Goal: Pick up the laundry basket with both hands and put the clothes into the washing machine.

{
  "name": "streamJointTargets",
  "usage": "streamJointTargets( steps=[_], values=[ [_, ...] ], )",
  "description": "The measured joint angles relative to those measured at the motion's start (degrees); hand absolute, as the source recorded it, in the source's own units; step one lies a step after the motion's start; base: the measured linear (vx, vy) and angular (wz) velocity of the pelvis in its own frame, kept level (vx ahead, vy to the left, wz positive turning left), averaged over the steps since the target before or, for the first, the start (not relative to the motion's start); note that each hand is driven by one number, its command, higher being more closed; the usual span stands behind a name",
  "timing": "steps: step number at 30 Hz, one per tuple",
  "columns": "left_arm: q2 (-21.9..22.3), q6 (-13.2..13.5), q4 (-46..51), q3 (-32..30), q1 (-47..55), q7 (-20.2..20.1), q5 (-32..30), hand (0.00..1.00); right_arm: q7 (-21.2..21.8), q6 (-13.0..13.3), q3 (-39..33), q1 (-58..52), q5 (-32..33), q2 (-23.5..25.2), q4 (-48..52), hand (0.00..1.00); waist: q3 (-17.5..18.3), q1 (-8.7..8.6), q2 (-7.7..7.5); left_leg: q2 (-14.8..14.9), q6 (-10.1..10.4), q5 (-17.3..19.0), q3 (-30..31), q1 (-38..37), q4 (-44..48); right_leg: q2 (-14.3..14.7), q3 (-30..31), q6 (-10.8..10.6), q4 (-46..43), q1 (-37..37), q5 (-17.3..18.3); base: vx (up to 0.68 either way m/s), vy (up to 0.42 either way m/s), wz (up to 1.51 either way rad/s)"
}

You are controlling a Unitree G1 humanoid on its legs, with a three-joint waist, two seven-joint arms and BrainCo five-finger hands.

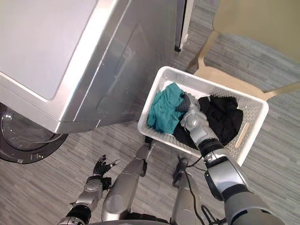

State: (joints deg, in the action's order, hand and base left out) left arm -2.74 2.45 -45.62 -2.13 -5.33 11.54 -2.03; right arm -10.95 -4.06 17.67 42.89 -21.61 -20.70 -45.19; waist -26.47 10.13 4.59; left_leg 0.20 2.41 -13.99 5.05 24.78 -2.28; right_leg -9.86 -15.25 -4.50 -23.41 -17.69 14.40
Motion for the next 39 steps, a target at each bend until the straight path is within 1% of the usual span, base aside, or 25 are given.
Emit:
streamJointTargets(
  steps=[3,5,6,7,8,9,10,12,13,14,17,19,21,22,23,26,28,31,32,34,35,36,37,38,39],
  values=[
    [-1.19,-0.68,-0.92,-0.04,0.01,-0.39,-0.19,0.0,0.24,-0.01,-2.52,-2.34,0.93,0.1,5.93,1.0,-0.14,-0.39,-1.14,0.78,0.0,0.0,-0.6,-2.98,-1.72,0.93,1.09,0.05,1.9,2.4,-0.07,-0.03,-0.047,-0.18],
    [-2.2,-1.08,-1.74,-0.06,0.13,-0.45,-0.21,0.0,1.01,-0.03,-4.35,-4.62,1.47,0.2,10.43,1.0,-0.01,-1.55,-1.84,0.89,0.01,0.0,-0.74,-4.38,-1.92,1.14,1.28,0.19,2.83,4.03,-0.23,-0.05,-0.033,-0.12],
    [-2.53,-1.21,-2.26,-0.19,0.3,-0.47,-0.26,0.0,1.13,-0.02,-4.98,-5.78,1.91,0.33,12.39,1.0,0.08,-1.73,-2.12,0.96,0.01,0.0,-0.93,-5.21,-2.09,1.24,1.5,0.15,3.28,4.81,-0.5,-0.04,-0.008,-0.17],
    [-3.09,-1.58,-2.73,-0.28,0.86,-0.48,-0.33,0.0,1.14,0.0,-6.29,-7.82,2.17,1.05,15.12,1.0,0.58,-1.96,-2.8,1.15,0.02,0.02,-1.48,-6.43,-2.7,1.44,2.11,0.17,4.0,5.68,-0.73,-0.04,-0.007,-0.3],
    [-3.79,-1.96,-3.38,-0.6,1.82,-0.55,-0.57,0.0,1.15,0.07,-7.69,-10.24,3.45,2.48,18.33,1.0,1.74,-2.41,-3.9,1.27,0.07,0.08,-2.09,-6.99,-3.04,1.61,2.74,0.17,5.01,6.22,-0.74,-0.03,-0.011,-0.31],
    [-4.58,-2.22,-3.98,-0.78,2.3,-0.84,-0.96,0.0,1.13,0.13,-9.12,-12.8,4.61,4.21,22.08,1.0,2.56,-3.24,-4.86,1.34,0.17,0.2,-2.28,-7.46,-3.08,1.72,2.77,0.16,6.15,7.04,-0.74,-0.03,-0.013,-0.23],
    [-4.87,-2.28,-4.53,-0.83,2.32,-1.16,-0.96,0.0,1.15,0.21,-9.9,-14.19,5.61,4.98,23.83,1.0,2.86,-3.43,-5.24,1.4,0.29,0.32,-2.41,-7.85,-3.09,1.76,2.79,0.16,6.69,7.5,-0.74,-0.02,-0.018,-0.17],
    [-5.1,-3.36,-4.65,-1.45,3.05,-1.55,-1.55,0.0,1.25,0.69,-12.34,-19.66,9.29,7.82,28.81,1.0,4.68,-3.67,-6.22,1.52,0.48,0.56,-3.09,-9.55,-3.11,1.85,2.9,-0.23,8.41,9.64,-0.97,-0.02,-0.021,-0.13],
    [-5.02,-3.5,-4.65,-1.86,3.5,-1.6,-1.68,0.0,1.28,0.88,-12.82,-21.11,10.19,8.56,29.72,1.0,5.63,-3.86,-6.29,1.52,0.48,0.56,-3.15,-9.73,-3.11,1.85,2.87,-0.3,8.76,10.03,-1.06,0.0,0.0,0.0],
    [-4.88,-3.51,-4.65,-3.16,4.65,-1.58,-2.22,0.0,1.49,1.37,-13.34,-23.91,11.97,10.02,31.76,1.0,7.77,-4.78,-6.44,1.41,0.48,0.57,-3.24,-10.11,-3.12,1.85,2.89,-0.49,9.65,10.68,-1.22,0.0,-0.007,-0.04],
    [-4.87,-4.43,-4.76,-5.66,7.45,-1.58,-2.59,0.0,3.34,2.23,-13.59,-29.43,17.22,12.35,35.46,1.0,11.25,-5.07,-6.47,1.46,0.27,1.78,-5.07,-13.39,-3.13,1.85,4.66,-0.94,11.86,13.7,-1.94,0.0,0.0,-0.3],
    [-4.83,-4.54,-4.78,-7.31,9.57,-1.58,-2.59,0.0,4.18,3.48,-13.91,-32.71,20.93,13.84,36.3,1.0,14.23,-5.07,-6.48,1.51,-0.09,2.65,-6.82,-15.45,-3.16,1.83,6.16,-1.15,13.41,15.58,-2.3,0.0,0.003,-0.42],
    [-4.87,-4.56,-4.75,-7.61,10.68,-1.59,-2.58,0.0,5.37,3.92,-14.89,-34.59,23.65,15.01,37.79,1.0,15.88,-5.3,-6.37,1.61,0.09,3.26,-7.88,-16.58,-3.21,1.82,7.47,-1.39,13.85,16.15,-2.56,-0.02,0.007,-0.4],
    [-4.82,-4.57,-4.73,-7.6,11.27,-1.59,-2.55,0.0,6.09,4.17,-15.08,-34.71,25.57,15.39,37.79,1.0,16.3,-6.11,-6.29,1.72,-0.12,3.46,-8.66,-17.4,-3.23,1.83,8.06,-1.38,14.26,16.71,-2.88,-0.02,0.01,-0.32],
    [-4.74,-4.6,-4.66,-7.6,11.58,-1.59,-2.55,0.0,6.22,4.3,-15.1,-34.84,26.5,15.5,37.81,1.0,16.68,-6.22,-6.31,1.79,-0.16,3.51,-9.05,-17.55,-3.25,1.87,8.48,-1.36,14.5,16.76,-3.09,-0.03,0.022,-0.39],
    [-4.02,-4.6,-2.74,-7.59,12.41,-1.59,-1.92,0.0,6.79,4.89,-16.17,-36.89,30.57,16.04,39.12,1.0,17.43,-6.21,-6.23,1.83,-0.52,4.07,-10.9,-19.18,-3.26,1.83,10.73,-1.73,15.69,17.87,-4.16,-0.01,0.032,-0.33],
    [-3.87,-4.47,1.8,-7.5,14.2,-1.54,-0.78,0.0,8.24,5.04,-16.23,-38.13,32.42,16.18,41.68,1.0,17.73,-6.2,-6.29,1.75,-0.61,4.49,-12.42,-20.5,-3.26,1.76,12.14,-1.89,15.61,18.31,-4.37,-0.01,0.022,-0.33],
    [-3.87,-4.31,7.26,-7.4,14.66,-1.52,0.25,0.0,8.77,5.83,-16.51,-38.29,33.02,16.38,44.11,1.0,17.76,-6.28,-6.27,1.77,-0.56,4.57,-12.49,-20.16,-3.22,1.66,12.35,-1.83,12.6,16.62,-4.11,-0.01,0.005,-0.04],
    [-3.62,-4.26,10.04,-7.44,14.2,-1.43,0.42,0.0,8.73,6.4,-16.65,-38.38,33.07,16.55,45.1,1.0,17.73,-6.39,-6.18,1.61,-0.59,4.49,-11.35,-19.46,-3.18,1.69,12.42,-1.91,9.34,15.39,-3.71,-0.02,-0.011,0.47],
    [-3.02,-4.06,14.66,-7.29,13.29,-1.4,0.56,0.0,8.39,6.59,-17.46,-38.5,32.89,16.71,46.34,1.0,17.69,-6.45,-6.13,1.28,-1.19,3.7,-8.61,-18.07,-2.49,1.74,12.71,-3.14,4.45,13.6,-2.79,-0.04,-0.021,0.81],
    [-2.88,-3.54,16.63,-6.98,11.98,-1.38,1.59,0.0,8.02,6.7,-17.71,-38.64,32.5,16.79,47.68,1.0,17.67,-6.62,-6.19,0.94,-2.19,3.19,-6.32,-16.83,-2.02,1.74,15.46,-3.43,-2.44,12.26,0.35,0.0,-0.065,1.18],
    [-2.63,-3.18,18.12,-6.89,11.17,-1.25,1.97,0.0,7.57,6.75,-17.6,-38.66,32.14,16.78,48.83,1.0,17.66,-6.52,-6.54,0.06,-2.06,2.98,-4.29,-16.41,-1.31,1.73,17.68,-3.54,-8.89,11.77,2.1,0.01,-0.091,1.18],
    [-2.37,-3.13,18.99,-6.84,11.05,-1.16,2.18,0.0,7.4,6.86,-17.54,-38.59,32.01,17.01,49.26,1.0,17.74,-6.37,-6.77,-0.41,-2.15,2.86,-3.41,-16.0,-0.64,1.7,18.89,-3.71,-11.04,11.94,2.49,0.0,-0.22,1.18],
    [-0.84,-3.03,23.85,-6.45,11.87,-0.1,2.71,0.0,6.62,6.98,-15.62,-37.24,29.87,17.96,51.27,1.0,17.85,-5.18,-7.09,-1.38,-1.78,2.88,-1.35,-12.63,3.76,2.3,23.27,-3.41,-12.31,13.31,4.68,-0.06,-0.236,0.81],
    [-0.39,-2.96,25.55,-6.4,12.31,0.17,3.1,0.0,6.43,7.04,-14.88,-36.59,29.81,18.26,51.82,1.0,17.75,-4.6,-6.93,-1.33,-1.61,2.95,-0.96,-11.4,5.21,2.79,23.39,-2.58,-11.17,13.73,5.85,-0.19,-0.368,0.78]
  ],
)
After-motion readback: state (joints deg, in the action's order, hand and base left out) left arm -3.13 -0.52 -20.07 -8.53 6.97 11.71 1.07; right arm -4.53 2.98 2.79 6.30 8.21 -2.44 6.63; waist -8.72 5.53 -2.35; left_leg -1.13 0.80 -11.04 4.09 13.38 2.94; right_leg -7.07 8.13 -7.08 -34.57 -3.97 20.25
